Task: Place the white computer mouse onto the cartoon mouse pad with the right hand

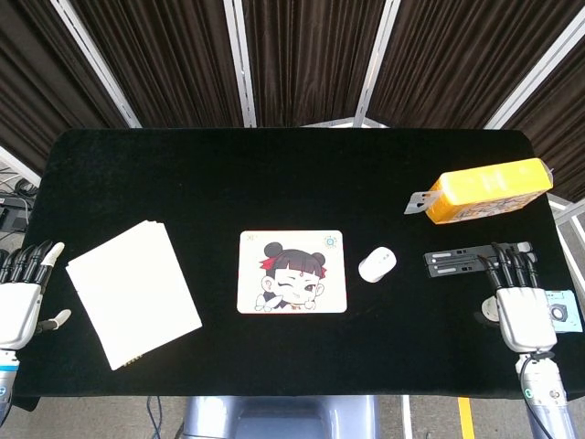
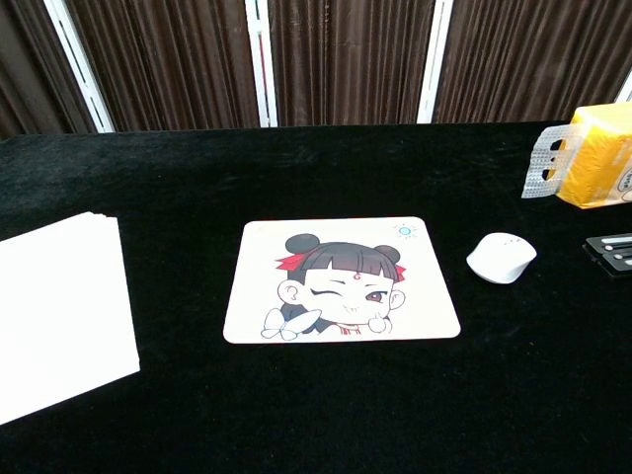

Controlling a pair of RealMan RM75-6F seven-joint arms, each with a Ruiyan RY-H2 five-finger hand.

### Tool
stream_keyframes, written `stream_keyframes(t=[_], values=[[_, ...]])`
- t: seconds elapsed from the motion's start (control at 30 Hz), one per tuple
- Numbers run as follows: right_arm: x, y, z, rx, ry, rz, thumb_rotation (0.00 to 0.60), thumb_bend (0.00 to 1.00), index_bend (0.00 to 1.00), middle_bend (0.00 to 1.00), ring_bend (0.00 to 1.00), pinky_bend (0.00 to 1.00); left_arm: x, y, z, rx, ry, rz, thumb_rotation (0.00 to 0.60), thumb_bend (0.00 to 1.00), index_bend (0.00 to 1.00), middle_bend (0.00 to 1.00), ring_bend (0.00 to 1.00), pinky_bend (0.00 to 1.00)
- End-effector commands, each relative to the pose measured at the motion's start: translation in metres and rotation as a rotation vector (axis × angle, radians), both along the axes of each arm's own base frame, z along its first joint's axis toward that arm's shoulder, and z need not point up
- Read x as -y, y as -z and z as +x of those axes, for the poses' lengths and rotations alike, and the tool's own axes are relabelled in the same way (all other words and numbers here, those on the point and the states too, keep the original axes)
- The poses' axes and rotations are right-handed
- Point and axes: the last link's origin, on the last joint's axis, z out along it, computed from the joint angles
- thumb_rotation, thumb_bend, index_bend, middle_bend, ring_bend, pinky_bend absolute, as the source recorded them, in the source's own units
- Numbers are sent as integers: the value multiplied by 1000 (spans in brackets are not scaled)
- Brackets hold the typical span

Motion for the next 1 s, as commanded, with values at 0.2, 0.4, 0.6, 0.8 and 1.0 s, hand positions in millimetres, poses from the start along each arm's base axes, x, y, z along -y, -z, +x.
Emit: stream_keyframes(t=[0.2, 0.4, 0.6, 0.8, 1.0], values=[[-1, 1, 0, 5, -2, 7, 600, 55, 110, 0, 0, 0, 1, 0, 0, 2, 0, 0, 600, 77, 0, 0, 0, 0], [-1, 1, 0, 10, 0, 10, 600, 56, 110, 0, 0, 0, 1, 0, 1, 2, -1, -1, 600, 76, 0, 0, 0, 0], [-1, 1, 1, 8, -6, 10, 600, 57, 111, 0, 0, 0, 1, 0, 1, 2, 1, -2, 600, 77, 0, 0, 0, 0], [-1, 2, 1, 9, -6, 12, 600, 58, 111, 0, 0, 0, 2, 0, 1, 5, 1, -1, 600, 74, 0, 0, 0, 0], [0, 2, 2, 20, -9, 15, 600, 61, 110, 0, 0, 0, 2, 0, 1, 5, 1, -2, 600, 76, 0, 0, 0, 0]])
